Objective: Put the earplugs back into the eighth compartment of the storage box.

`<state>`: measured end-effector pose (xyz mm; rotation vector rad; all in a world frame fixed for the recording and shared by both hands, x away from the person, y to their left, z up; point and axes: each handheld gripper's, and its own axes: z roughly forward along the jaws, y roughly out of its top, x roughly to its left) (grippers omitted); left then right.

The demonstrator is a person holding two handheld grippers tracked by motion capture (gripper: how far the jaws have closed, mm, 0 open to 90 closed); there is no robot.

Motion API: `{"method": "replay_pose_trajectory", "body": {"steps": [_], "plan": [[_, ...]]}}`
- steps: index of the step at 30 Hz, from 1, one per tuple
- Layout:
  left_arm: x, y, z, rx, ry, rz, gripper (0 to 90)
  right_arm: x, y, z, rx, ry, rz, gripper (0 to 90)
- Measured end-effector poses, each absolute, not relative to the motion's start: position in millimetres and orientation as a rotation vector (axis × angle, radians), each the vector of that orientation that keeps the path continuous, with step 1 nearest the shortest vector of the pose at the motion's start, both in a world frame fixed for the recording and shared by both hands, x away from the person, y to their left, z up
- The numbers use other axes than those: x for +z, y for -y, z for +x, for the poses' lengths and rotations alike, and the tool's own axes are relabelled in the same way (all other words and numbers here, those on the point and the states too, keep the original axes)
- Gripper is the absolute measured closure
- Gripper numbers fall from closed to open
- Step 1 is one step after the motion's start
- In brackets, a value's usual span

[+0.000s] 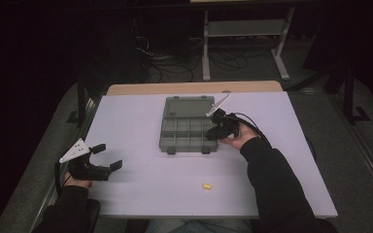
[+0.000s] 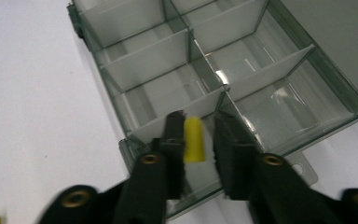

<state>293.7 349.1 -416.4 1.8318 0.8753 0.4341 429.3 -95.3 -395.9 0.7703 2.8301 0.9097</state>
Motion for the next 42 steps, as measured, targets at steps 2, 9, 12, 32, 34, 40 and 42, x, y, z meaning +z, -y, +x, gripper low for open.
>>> {"method": "replay_pose_trajectory", "body": {"steps": [2, 9, 12, 32, 34, 40, 42], "plan": [[-416.5, -349.1, 293.8, 0.433, -0.876, 1.832, 0.0, -395.7, 95.6, 428.6, 0.905, -2.829, 0.771, 67.1], [-416.7, -348.3, 293.8, 0.428, -0.876, 1.831, 0.0, -387.8, 95.9, 418.1, 0.962, -2.831, 0.756, 44.7], [-416.6, -348.3, 293.6, 0.429, -0.876, 1.831, 0.0, -385.7, 93.5, 410.9, 0.948, -2.839, 0.734, 33.8], [-417.0, -347.7, 294.0, 0.421, -0.873, 1.837, 0.0, -382.0, 83.1, 366.9, 1.000, -2.860, 0.630, 0.0], [-417.0, -347.8, 293.9, 0.422, -0.875, 1.835, 0.0, -382.1, 82.1, 362.9, 1.010, -2.856, 0.619, 0.0], [-416.7, -347.8, 293.6, 0.426, -0.871, 1.833, 0.0, -386.7, 79.2, 352.2, 1.046, -2.871, 0.599, 0.0], [-416.7, -347.8, 293.6, 0.426, -0.871, 1.834, 0.0, -390.7, 78.0, 349.1, 1.049, -2.878, 0.595, 0.0]]}}
